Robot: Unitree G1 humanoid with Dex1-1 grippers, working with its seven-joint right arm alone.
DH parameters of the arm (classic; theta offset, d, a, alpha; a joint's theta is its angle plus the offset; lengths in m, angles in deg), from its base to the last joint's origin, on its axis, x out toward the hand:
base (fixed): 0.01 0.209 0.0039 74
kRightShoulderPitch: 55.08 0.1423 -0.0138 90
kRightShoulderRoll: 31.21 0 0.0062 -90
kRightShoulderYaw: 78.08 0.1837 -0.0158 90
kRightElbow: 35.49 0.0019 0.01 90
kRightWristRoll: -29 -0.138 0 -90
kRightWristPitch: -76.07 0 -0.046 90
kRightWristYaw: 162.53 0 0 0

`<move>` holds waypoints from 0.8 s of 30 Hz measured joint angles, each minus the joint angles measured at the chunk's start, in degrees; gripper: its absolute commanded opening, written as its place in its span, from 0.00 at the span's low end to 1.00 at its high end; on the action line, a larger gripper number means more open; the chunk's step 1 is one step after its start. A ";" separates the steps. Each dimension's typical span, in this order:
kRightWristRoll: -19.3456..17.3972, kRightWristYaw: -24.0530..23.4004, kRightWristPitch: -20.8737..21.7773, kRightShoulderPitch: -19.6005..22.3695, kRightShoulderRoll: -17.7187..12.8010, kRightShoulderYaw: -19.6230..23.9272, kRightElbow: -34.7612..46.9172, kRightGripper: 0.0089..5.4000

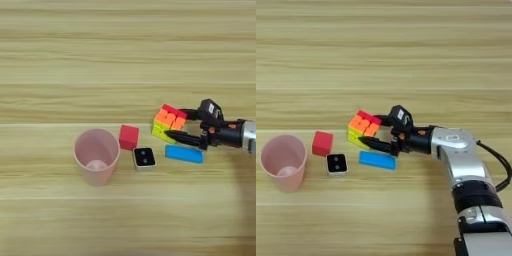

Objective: Move the objects on the table

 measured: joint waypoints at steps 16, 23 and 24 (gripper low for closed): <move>-1.01 -3.89 -0.03 3.57 3.34 1.14 2.73 0.61; -2.30 -3.82 -1.57 4.60 5.27 0.54 9.88 0.61; -2.45 -3.78 -1.83 4.54 5.31 0.40 10.94 0.61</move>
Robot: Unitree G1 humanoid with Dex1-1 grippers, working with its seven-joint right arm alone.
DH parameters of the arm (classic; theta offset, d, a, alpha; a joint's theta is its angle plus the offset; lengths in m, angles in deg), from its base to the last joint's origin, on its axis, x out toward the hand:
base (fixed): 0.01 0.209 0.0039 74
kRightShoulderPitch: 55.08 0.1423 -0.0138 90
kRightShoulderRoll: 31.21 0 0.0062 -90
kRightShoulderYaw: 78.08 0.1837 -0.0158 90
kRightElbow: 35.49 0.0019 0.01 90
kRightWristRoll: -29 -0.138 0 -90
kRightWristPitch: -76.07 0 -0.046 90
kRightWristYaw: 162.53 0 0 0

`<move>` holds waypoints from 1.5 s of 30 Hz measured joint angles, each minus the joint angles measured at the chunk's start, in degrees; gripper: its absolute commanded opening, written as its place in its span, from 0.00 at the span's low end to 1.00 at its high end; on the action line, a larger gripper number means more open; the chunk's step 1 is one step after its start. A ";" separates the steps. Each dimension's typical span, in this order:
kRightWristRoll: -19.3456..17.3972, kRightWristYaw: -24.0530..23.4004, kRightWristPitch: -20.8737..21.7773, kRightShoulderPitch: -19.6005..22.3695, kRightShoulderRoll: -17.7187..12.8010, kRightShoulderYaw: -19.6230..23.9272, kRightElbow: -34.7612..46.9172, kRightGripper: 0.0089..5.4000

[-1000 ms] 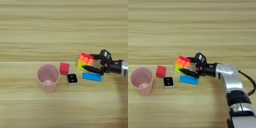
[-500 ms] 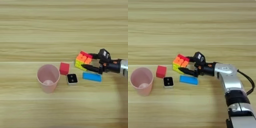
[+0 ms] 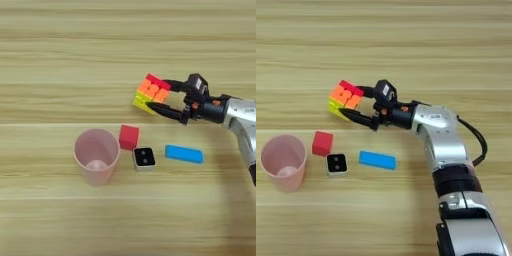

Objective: Move the objects on the table

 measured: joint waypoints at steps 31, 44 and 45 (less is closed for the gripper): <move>6.61 -4.18 4.60 8.32 7.00 -4.82 -22.49 0.61; 7.79 -5.13 8.53 9.66 8.31 -4.76 -28.82 0.68; 7.82 -5.13 8.59 9.71 8.31 -4.76 -28.93 0.70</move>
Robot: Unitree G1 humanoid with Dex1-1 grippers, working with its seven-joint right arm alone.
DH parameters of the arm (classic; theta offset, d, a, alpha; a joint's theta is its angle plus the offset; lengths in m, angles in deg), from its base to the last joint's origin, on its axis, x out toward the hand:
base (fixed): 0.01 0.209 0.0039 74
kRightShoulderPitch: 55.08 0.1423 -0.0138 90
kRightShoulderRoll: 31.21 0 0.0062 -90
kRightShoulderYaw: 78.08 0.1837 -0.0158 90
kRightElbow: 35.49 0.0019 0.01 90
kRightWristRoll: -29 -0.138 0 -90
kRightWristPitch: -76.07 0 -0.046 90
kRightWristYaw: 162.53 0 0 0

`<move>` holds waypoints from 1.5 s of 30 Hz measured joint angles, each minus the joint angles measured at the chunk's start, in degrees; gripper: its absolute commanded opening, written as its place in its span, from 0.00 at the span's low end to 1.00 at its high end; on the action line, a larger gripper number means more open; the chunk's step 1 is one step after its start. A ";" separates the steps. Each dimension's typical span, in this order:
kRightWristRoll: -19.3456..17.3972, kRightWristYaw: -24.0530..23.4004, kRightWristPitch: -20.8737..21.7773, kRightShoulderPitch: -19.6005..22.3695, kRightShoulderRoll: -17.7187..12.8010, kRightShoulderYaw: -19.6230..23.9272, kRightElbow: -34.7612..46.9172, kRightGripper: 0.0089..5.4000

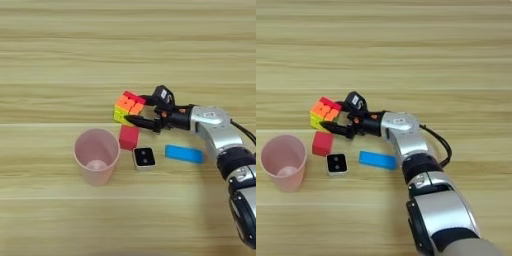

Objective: Move the objects on the table

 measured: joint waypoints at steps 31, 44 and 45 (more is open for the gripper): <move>-5.08 4.06 -4.88 -3.58 -0.29 1.31 21.56 1.00; -11.57 12.93 -4.12 -6.18 -4.66 3.73 27.72 1.00; -11.78 13.76 -4.05 -6.32 -5.02 4.03 28.27 1.00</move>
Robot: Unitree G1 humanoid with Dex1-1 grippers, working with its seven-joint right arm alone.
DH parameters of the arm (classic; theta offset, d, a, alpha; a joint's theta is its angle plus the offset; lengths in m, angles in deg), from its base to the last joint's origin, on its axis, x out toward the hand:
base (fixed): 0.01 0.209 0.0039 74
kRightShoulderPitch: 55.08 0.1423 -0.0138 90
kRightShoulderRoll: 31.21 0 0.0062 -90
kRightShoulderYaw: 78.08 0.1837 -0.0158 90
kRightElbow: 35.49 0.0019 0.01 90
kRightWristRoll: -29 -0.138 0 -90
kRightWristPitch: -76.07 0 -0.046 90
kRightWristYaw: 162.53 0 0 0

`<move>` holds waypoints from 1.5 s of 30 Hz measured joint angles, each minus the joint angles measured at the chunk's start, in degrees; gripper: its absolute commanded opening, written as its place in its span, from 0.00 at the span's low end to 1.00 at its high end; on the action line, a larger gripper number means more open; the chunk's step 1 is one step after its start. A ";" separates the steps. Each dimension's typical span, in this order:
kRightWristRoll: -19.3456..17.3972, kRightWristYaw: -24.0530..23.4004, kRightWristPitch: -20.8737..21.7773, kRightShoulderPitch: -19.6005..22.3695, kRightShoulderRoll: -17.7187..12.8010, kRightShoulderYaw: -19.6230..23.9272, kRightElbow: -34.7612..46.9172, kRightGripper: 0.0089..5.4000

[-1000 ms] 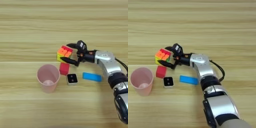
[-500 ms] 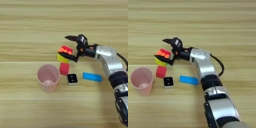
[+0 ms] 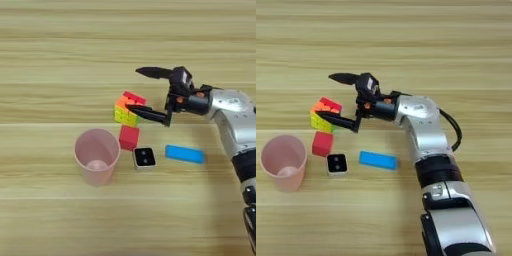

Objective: Move the objects on the table

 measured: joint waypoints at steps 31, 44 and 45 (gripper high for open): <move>1.48 12.20 2.56 -10.44 -4.66 -7.86 7.05 1.00; 5.12 7.50 2.35 -10.52 -1.24 -12.72 7.68 1.00; 5.39 7.43 2.31 -10.52 -1.16 -13.14 7.68 1.00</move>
